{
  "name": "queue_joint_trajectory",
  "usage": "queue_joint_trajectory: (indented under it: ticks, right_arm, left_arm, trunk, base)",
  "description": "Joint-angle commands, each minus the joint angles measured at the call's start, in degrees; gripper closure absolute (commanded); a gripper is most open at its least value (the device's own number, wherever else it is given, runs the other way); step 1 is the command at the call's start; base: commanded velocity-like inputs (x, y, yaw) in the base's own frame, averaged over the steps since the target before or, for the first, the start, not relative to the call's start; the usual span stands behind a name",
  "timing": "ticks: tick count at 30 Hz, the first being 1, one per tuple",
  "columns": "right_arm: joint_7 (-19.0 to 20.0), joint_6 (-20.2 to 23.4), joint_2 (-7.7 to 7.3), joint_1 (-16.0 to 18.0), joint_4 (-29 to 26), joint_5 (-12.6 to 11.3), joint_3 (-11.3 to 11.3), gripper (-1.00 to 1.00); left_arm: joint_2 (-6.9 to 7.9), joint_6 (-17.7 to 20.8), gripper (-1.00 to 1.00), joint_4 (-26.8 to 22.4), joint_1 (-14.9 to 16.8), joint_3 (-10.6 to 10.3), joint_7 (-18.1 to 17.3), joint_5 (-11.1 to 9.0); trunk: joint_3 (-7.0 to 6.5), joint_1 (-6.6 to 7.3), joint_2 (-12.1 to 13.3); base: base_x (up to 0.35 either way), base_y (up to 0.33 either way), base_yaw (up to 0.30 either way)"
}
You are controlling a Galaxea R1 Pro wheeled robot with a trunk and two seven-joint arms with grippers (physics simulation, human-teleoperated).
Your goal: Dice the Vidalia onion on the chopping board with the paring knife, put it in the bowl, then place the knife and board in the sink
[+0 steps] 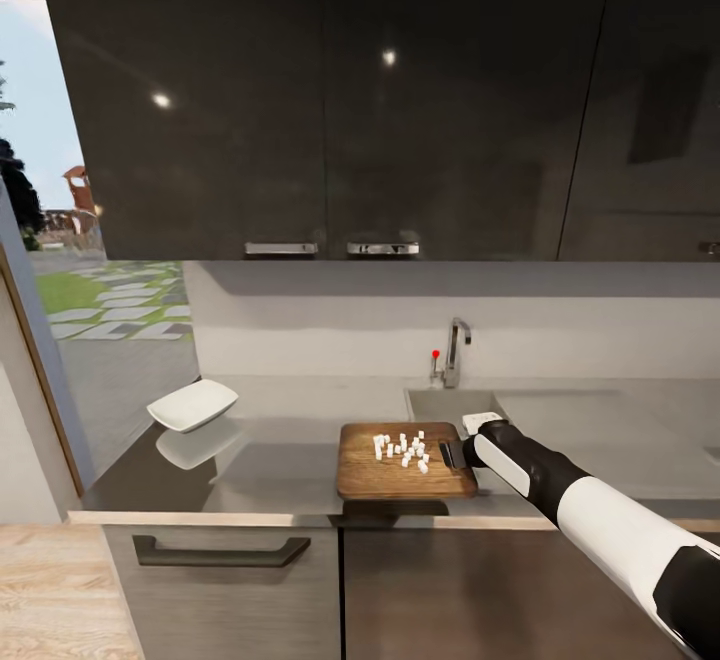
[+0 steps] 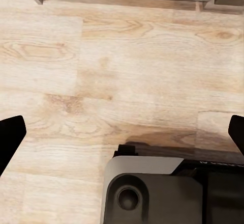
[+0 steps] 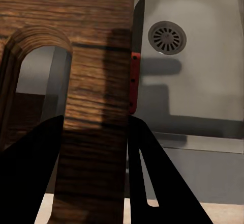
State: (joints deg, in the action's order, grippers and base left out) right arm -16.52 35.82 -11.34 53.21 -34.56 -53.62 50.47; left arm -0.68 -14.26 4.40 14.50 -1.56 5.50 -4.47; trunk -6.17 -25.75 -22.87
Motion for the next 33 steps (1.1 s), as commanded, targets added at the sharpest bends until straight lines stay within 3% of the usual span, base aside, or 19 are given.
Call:
queue_joint_trajectory:
  ticks: [1,33]
  right_arm:
    - [-0.53,0.03,-0.09,0.05,-0.14,-0.61,0.41,1.00]
    - [-0.53,0.04,0.00,0.05,-0.19,-0.61,0.41,1.00]
  left_arm:
    - [-0.03,-0.43,-1.00,0.26,0.09,-0.19,0.04,-0.45]
    - [-0.03,-0.43,-1.00,0.26,0.09,-0.19,0.04,-0.45]
  trunk:
    - [-0.06,-0.03,-0.05]
    - [-2.92,-0.03,-0.05]
  base:
    - [0.000,0.000,0.000]
    - [0.000,0.002,0.000]
